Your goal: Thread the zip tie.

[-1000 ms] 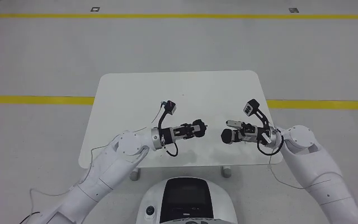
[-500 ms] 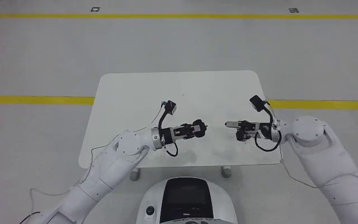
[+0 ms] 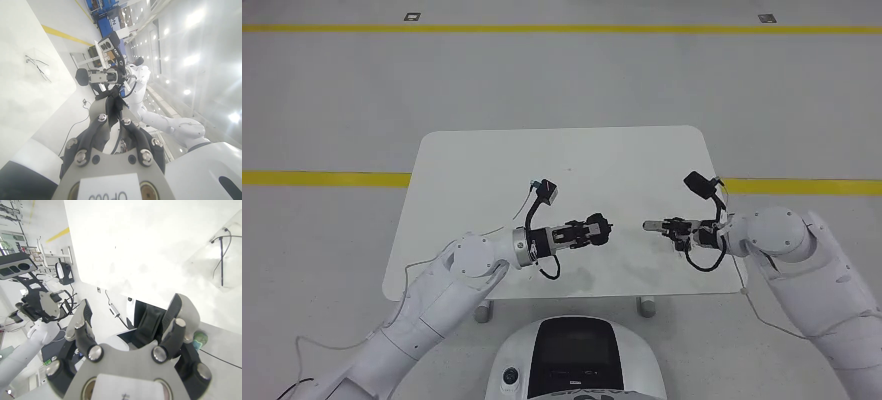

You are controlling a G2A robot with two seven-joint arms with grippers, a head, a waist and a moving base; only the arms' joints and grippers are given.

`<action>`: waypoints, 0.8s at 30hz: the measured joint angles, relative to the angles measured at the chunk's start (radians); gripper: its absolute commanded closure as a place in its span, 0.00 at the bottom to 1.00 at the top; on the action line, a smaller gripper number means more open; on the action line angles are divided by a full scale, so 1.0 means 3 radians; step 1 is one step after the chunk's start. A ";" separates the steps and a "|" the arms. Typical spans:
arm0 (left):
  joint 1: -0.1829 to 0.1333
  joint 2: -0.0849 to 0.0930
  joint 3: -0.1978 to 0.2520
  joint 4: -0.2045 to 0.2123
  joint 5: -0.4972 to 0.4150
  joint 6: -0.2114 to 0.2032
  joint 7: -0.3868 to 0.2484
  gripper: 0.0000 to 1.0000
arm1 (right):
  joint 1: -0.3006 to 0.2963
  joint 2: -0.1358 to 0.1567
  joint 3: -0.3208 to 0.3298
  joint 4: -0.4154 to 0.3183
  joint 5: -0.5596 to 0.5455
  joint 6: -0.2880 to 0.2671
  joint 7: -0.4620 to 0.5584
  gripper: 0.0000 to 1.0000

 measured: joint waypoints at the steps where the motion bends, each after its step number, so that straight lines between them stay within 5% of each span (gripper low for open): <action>1: 0.0000 0.0000 0.0000 0.0000 0.0000 0.0000 0.0000 1.00 | 0.0001 0.0001 -0.0001 0.0032 -0.0061 0.0000 -0.0039 0.00; 7: 0.0000 0.0000 0.0000 0.0000 0.0000 0.0000 0.0000 1.00 | 0.0183 -0.0026 -0.0079 0.0335 -0.0683 0.0000 0.0057 0.00; 14: 0.0000 0.0000 0.0000 0.0000 0.0000 0.0000 0.0000 1.00 | 0.0540 -0.0230 -0.0273 0.0685 -0.1414 0.0000 0.0469 0.00; 24: 0.0000 0.0000 0.0000 0.0000 0.0000 0.0000 0.0000 1.00 | 0.0548 -0.0247 -0.0284 0.0697 -0.1447 -0.0004 0.0497 0.00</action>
